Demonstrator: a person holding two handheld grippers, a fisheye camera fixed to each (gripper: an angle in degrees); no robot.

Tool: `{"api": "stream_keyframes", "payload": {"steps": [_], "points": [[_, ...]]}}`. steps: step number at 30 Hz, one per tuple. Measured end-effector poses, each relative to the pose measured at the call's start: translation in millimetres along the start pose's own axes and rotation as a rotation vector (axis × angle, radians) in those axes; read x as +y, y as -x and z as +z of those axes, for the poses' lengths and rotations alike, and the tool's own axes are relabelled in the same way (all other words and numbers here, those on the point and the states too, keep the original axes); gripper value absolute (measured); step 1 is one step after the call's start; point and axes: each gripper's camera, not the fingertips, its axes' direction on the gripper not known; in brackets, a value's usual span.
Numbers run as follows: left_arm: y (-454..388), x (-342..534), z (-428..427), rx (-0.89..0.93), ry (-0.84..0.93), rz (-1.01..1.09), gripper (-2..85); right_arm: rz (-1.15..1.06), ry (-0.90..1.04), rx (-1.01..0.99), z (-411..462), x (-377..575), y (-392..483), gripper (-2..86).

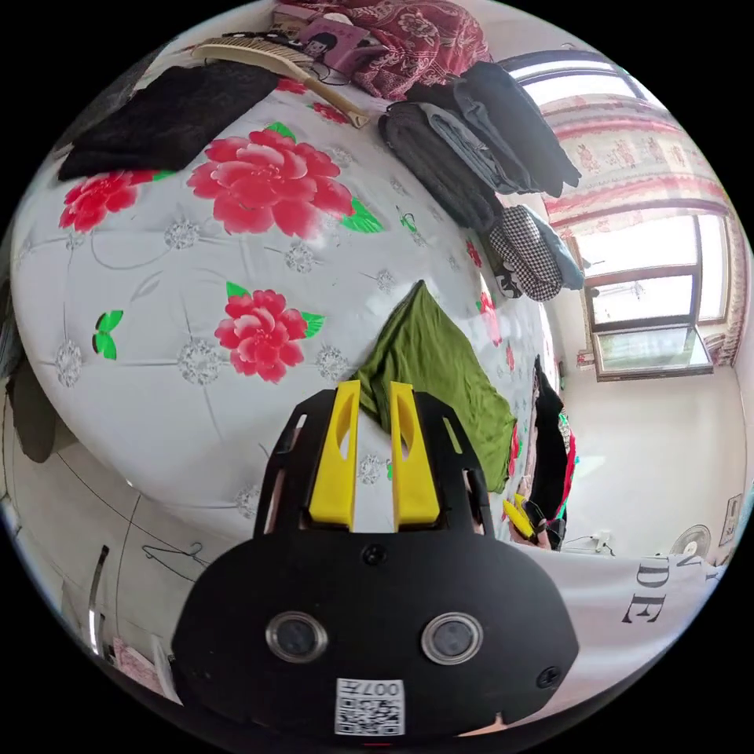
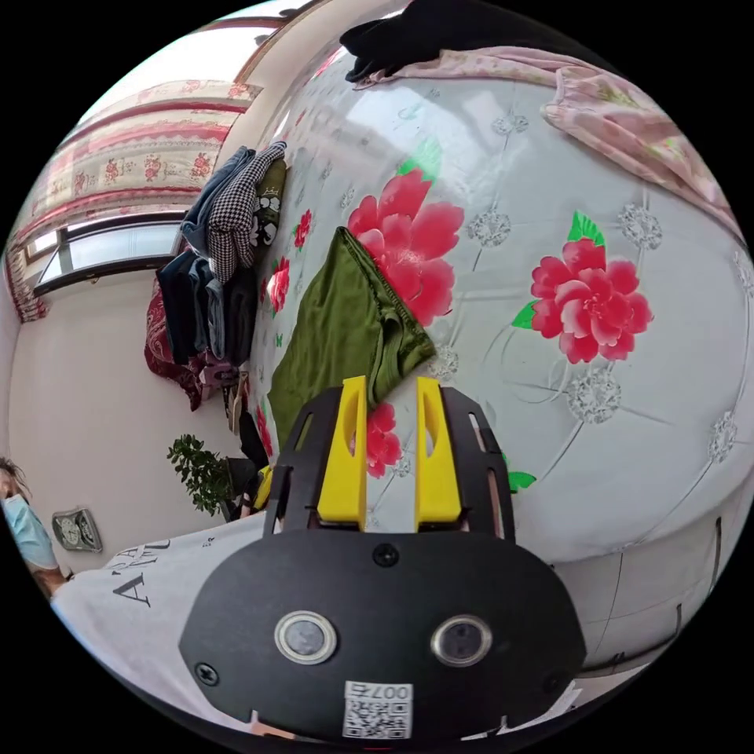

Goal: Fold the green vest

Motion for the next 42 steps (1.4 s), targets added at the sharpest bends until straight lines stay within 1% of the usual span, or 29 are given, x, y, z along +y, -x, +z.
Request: {"api": "stream_keyframes", "payload": {"steps": [3,6,9,11,14,16,17,19,20,22,23,25,26,28,30,31,32,35,37,38,40,42], "points": [[10.7,6.2,6.5,0.064,0.006,-0.080,7.1,0.052,-0.041,-0.040,16.5,-5.8,-1.9,6.0],[10.0,7.4,11.3,0.081,0.012,-0.090,7.2,0.087,-0.077,-0.031,20.6,-8.3,1.8,4.1],[7.7,8.7,13.5,0.090,0.023,-0.081,7.2,0.075,-0.078,-0.025,17.8,-14.3,12.9,1.5],[8.4,9.5,12.7,0.100,0.023,-0.081,7.2,0.010,-0.088,-0.017,11.1,-21.5,32.8,0.7],[11.6,10.4,10.8,0.118,0.029,-0.077,7.5,-0.212,-0.067,0.028,5.8,-36.3,98.0,0.1],[15.8,12.1,8.1,0.123,0.027,-0.077,7.6,-0.484,-0.012,0.083,16.4,-36.4,175.5,0.0],[17.1,12.7,7.3,0.126,0.025,-0.078,7.6,-0.561,0.010,0.098,22.4,-33.3,197.4,-0.1],[23.4,16.1,4.2,0.150,0.017,-0.084,7.6,-0.857,0.115,0.146,56.8,-7.3,274.5,0.0],[25.4,17.1,3.4,0.157,0.015,-0.087,7.7,-0.924,0.145,0.155,67.7,2.3,290.5,0.0],[33.9,21.8,-1.5,0.183,0.002,-0.096,7.8,-1.130,0.274,0.167,118.6,46.0,334.8,0.2],[36.2,23.0,-2.9,0.187,0.000,-0.098,7.8,-1.166,0.307,0.164,132.6,57.3,340.6,0.2],[46.6,27.7,-8.8,0.195,-0.012,-0.101,7.9,-1.246,0.417,0.169,190.6,96.9,346.3,0.7],[49.5,28.8,-10.1,0.197,-0.014,-0.102,7.9,-1.251,0.435,0.170,204.4,104.3,343.7,1.0],[61.9,32.4,-13.1,0.204,-0.009,-0.110,8.0,-1.247,0.576,0.209,253.4,122.9,326.4,2.0],[70.6,34.3,-14.6,0.217,0.000,-0.114,8.2,-1.197,0.646,0.224,265.8,123.3,313.3,2.7],[75.6,34.8,-15.5,0.231,0.009,-0.110,8.3,-1.169,0.648,0.189,258.4,118.9,306.1,3.0],[78.0,34.7,-16.0,0.235,0.014,-0.106,8.3,-1.151,0.642,0.174,252.3,115.0,302.3,3.2],[90.0,32.5,-18.8,0.261,0.032,-0.091,8.7,-0.990,0.559,0.144,207.8,79.6,272.9,3.7],[97.5,26.6,-19.2,0.299,0.050,-0.082,9.8,-0.803,0.470,0.134,167.7,46.9,228.8,3.9],[98.7,24.8,-19.1,0.308,0.055,-0.077,10.2,-0.752,0.454,0.133,159.1,39.7,215.5,4.0],[100.2,15.2,-16.8,0.325,0.080,-0.041,11.9,-0.537,0.428,0.119,135.5,19.2,161.1,3.9],[100.1,5.5,-13.0,0.332,0.109,-0.018,13.5,-0.426,0.416,0.069,126.7,15.2,128.9,3.7]]}}
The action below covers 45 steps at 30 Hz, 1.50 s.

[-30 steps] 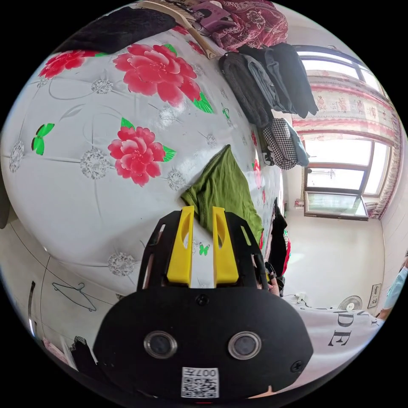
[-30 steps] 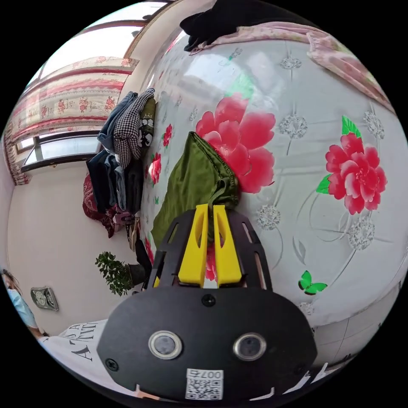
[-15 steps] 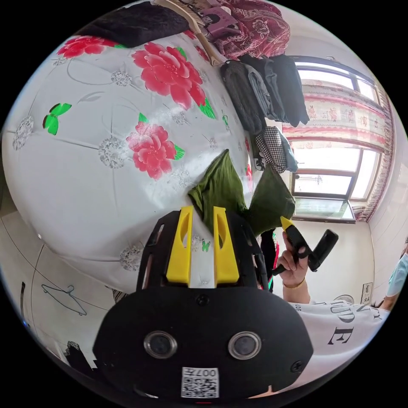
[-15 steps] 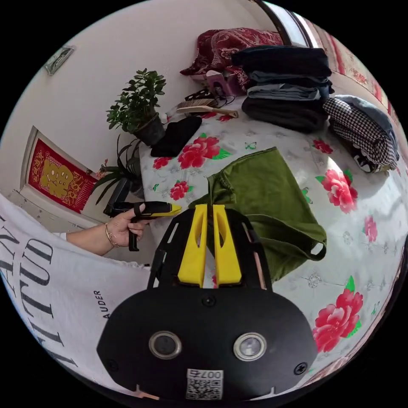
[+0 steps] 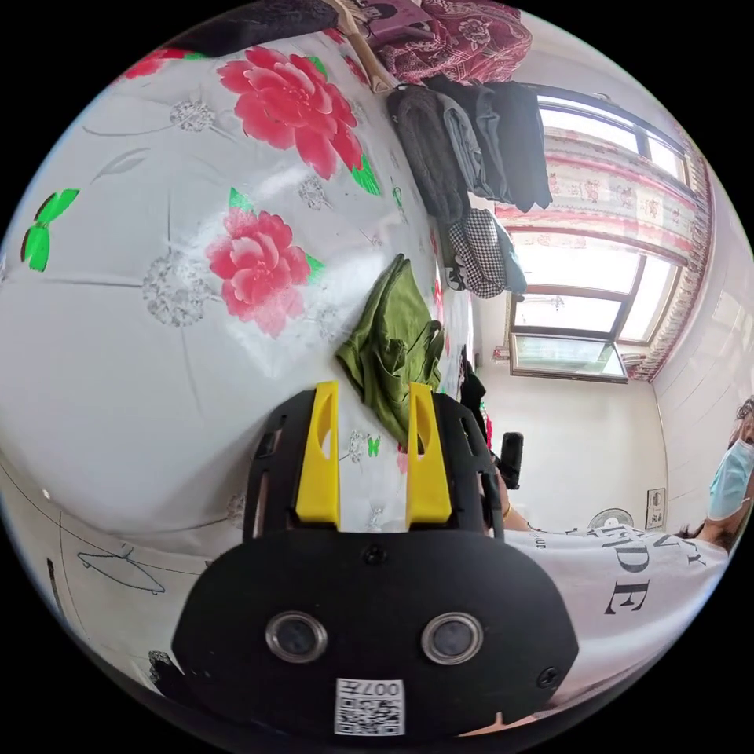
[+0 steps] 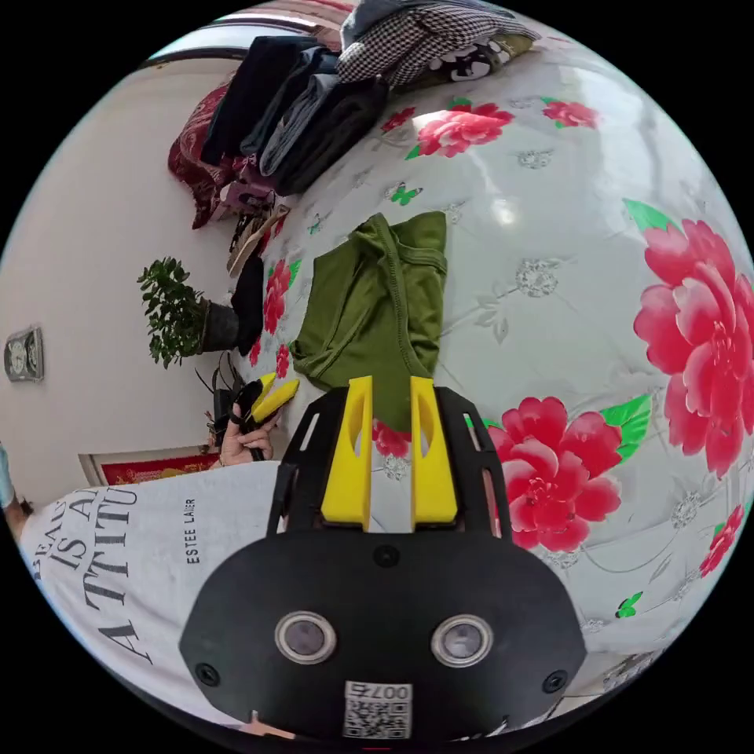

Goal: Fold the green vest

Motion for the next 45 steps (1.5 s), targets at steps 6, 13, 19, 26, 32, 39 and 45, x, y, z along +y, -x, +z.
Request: {"api": "stream_keyframes", "payload": {"steps": [6,13,19,26,32,39,45], "points": [[0.7,-37.1,11.6,0.001,0.119,0.037,14.1,0.134,0.048,-0.166,33.6,12.3,-41.2,2.8],[5.6,-54.5,4.6,0.064,0.141,0.007,-0.1,0.094,0.025,-0.215,6.1,30.0,-35.7,0.5],[-60.1,-92.4,-7.5,0.168,0.117,0.094,-0.6,0.062,-0.091,-0.373,-65.0,10.8,-23.4,0.0],[-225.4,-237.5,23.2,0.337,0.091,0.331,-0.6,-0.203,-0.304,-0.367,-210.7,-107.2,55.6,-0.1],[-439.8,-338.1,24.1,0.377,0.002,0.701,-0.3,-0.475,-0.568,-0.241,-339.7,-176.3,163.3,0.0],[-471.4,-412.4,94.7,0.162,-0.014,0.602,3.9,-0.230,-0.662,-0.193,-304.1,-256.0,120.0,1.4],[-376.2,-388.5,122.6,-0.188,0.041,0.533,9.4,-0.070,-0.541,-0.086,-198.6,-217.3,14.8,3.6]]}}
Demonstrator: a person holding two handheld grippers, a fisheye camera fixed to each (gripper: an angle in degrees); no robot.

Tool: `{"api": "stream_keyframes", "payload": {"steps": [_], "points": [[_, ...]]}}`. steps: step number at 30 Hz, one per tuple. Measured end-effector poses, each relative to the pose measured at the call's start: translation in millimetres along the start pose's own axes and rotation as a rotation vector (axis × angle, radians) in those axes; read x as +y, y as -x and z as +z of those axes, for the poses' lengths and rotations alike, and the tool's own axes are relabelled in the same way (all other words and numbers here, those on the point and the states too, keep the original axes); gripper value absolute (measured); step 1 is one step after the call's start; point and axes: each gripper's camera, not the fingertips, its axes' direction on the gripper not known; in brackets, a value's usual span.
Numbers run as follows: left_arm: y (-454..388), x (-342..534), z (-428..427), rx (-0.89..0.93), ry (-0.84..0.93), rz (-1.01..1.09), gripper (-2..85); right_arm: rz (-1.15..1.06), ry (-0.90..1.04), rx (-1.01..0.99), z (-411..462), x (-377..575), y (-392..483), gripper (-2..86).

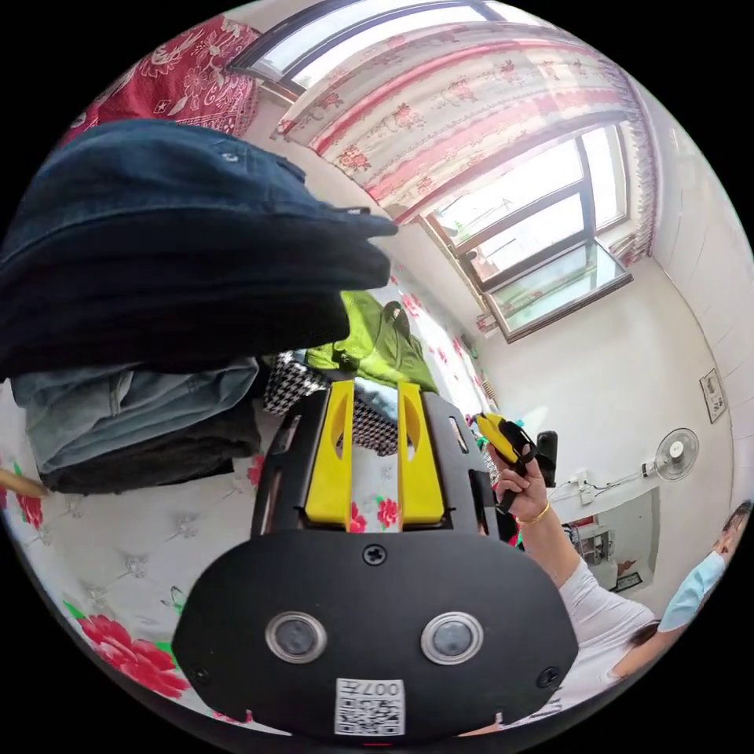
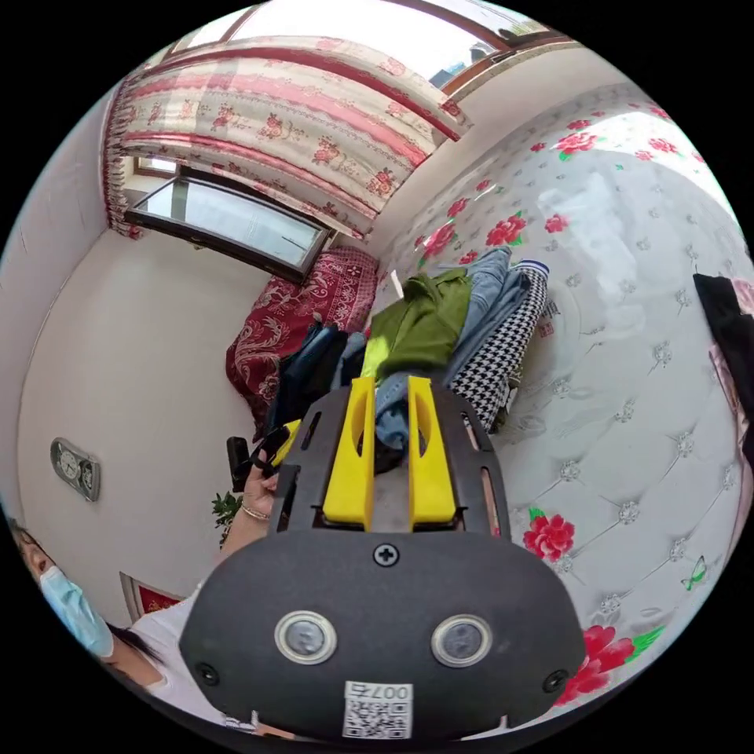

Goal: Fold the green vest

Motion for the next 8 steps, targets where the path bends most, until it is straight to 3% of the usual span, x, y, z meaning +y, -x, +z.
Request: {"api": "stream_keyframes", "payload": {"steps": [5,8], "points": [[25.7,137.1,3.1,-0.187,0.154,0.012,9.8,0.028,0.142,0.207,-11.9,161.7,-70.0,4.7],[21.3,224.2,0.6,-0.257,0.268,-0.012,10.0,0.098,0.181,0.453,-58.5,246.0,-97.8,5.3]]}}
